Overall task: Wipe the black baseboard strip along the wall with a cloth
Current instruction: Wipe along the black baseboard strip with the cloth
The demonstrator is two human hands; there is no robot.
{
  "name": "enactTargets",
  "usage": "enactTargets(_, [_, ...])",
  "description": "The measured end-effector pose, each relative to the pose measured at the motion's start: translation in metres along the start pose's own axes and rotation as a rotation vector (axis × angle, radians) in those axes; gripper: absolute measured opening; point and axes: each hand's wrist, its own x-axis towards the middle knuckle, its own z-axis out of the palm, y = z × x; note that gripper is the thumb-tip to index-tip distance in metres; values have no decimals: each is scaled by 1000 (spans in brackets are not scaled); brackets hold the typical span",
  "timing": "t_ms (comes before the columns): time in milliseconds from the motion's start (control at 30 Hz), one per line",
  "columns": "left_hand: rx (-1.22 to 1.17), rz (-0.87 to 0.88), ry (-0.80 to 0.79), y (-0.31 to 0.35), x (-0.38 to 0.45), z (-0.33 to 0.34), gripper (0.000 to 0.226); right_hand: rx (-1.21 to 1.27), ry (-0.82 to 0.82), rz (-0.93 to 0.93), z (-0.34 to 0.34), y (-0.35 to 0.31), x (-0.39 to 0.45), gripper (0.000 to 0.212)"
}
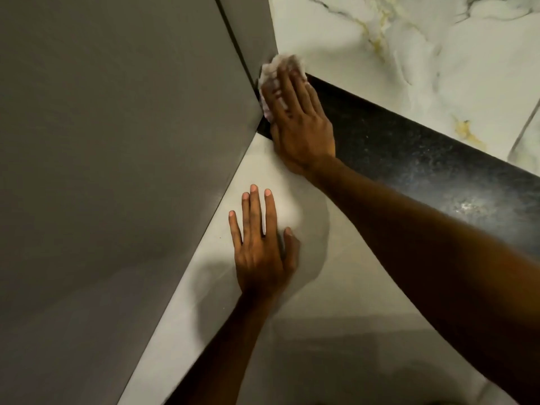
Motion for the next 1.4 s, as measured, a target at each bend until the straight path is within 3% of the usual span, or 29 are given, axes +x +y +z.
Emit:
enactTargets(167, [-6, -19, -28, 4, 3, -5, 67, -67, -72, -216, -4, 23, -8, 64])
enactTargets(367, [1, 0, -50, 0, 2, -3, 68, -9, 2, 11, -17, 23, 17, 66])
enactTargets(567, [6, 17, -68, -1, 0, -4, 69, -50, -95, -117, -15, 31, -123, 62])
enactTargets(667, [21, 51, -102, -4, -1, 0, 71, -67, 20, -47, -21, 85, -153, 59])
enactTargets(767, [21, 152, -137, -3, -3, 3, 73, -106, 85, 141, -27, 107, -119, 63])
enactTargets(867, [-20, 247, -182, 10, -11, 2, 74, -62, 97, 182, -26, 95, -102, 66])
enactTargets(1000, [11, 442, -302, 46, -29, -3, 75, -79, 20, 55, -31, 104, -213, 64])
enactTargets(1133, [19, 592, -391, 82, -36, 3, 78, -184, 46, 326, -51, 183, -319, 63])
enactTargets(1267, [-53, 748, -406, 124, -42, 17, 79, -143, 161, 748, -73, 254, -313, 66])
enactTargets(1333, [-83, 826, -416, 146, -47, 26, 81, -121, 203, 749, -69, 255, -296, 67])
enactTargets(1400, [-113, 896, -425, 167, -52, 30, 78, -117, 200, 615, -55, 239, -312, 66])
